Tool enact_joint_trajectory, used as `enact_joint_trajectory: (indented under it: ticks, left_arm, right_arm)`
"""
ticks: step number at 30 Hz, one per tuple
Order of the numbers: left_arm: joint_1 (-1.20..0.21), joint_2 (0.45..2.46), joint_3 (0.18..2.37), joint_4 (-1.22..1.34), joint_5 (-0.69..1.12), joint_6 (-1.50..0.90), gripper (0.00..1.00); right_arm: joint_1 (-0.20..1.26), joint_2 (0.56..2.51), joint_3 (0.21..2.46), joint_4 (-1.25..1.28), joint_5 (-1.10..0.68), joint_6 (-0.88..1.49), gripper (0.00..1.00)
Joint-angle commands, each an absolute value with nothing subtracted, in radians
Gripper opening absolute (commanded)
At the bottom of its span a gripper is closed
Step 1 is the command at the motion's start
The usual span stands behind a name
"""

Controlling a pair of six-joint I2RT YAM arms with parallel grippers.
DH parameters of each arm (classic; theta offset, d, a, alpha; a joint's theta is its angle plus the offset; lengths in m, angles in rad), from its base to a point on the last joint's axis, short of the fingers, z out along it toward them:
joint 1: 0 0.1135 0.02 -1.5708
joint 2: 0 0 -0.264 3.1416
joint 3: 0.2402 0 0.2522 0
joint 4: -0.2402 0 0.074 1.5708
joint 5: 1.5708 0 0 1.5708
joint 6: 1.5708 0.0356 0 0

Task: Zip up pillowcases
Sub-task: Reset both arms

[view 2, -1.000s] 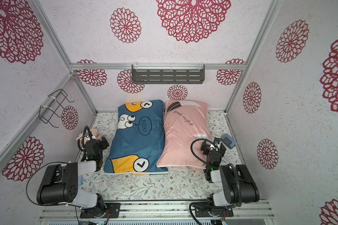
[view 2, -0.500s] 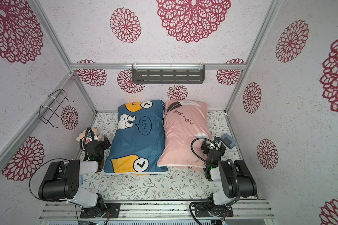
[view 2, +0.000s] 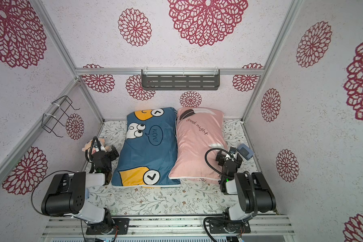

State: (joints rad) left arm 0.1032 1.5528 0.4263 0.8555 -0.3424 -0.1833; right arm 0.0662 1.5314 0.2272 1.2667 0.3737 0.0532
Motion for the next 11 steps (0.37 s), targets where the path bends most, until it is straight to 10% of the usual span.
enact_joint_trajectory:
  ticks: [1, 11]
  left_arm:
    - [0.100, 1.555, 0.420, 0.885, -0.347, -0.162, 0.94]
    - [0.100, 1.554, 0.418, 0.885, -0.347, -0.161, 0.97]
  right_arm:
    - [0.060, 1.537, 0.241, 1.229, 0.400, 0.052, 0.99]
    - [0.060, 1.537, 0.241, 1.229, 0.401, 0.051, 0.99]
